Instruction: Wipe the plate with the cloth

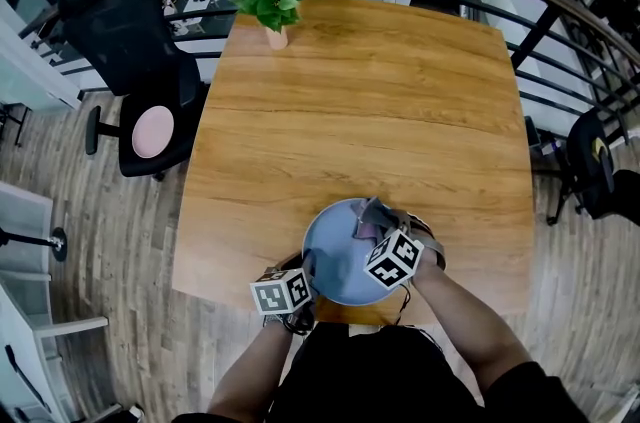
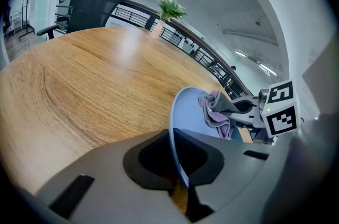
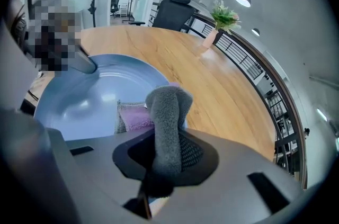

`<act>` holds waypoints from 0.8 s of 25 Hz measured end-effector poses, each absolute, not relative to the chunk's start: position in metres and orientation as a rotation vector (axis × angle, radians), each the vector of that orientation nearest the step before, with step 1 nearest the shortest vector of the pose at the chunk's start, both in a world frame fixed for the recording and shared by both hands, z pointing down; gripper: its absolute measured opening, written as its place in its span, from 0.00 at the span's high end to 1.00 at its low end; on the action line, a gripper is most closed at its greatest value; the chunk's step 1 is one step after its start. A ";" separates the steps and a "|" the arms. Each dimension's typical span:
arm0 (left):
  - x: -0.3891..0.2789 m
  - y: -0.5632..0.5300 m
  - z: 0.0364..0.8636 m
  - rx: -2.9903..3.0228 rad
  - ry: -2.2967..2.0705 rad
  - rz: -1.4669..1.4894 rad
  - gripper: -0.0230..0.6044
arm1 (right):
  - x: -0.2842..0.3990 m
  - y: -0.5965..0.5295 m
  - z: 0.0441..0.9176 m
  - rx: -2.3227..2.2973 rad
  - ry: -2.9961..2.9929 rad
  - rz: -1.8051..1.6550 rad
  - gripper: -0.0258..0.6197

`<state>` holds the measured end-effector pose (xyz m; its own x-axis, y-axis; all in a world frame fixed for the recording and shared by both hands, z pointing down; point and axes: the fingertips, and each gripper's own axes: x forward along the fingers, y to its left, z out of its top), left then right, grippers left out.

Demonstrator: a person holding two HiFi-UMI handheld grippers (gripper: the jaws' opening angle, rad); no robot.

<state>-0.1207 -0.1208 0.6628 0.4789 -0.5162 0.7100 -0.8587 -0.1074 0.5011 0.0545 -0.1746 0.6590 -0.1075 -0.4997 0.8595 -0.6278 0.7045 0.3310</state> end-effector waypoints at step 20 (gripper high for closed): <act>-0.118 -0.118 0.660 1.777 -1.178 0.451 0.90 | 0.068 -0.160 0.602 1.212 -2.025 0.464 0.85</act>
<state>-0.1180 -0.1176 0.6601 0.4736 -0.5232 0.7085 -0.8625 -0.1124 0.4935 0.0683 -0.1596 0.6023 -0.2987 -0.6089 0.7349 -0.8681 0.4932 0.0558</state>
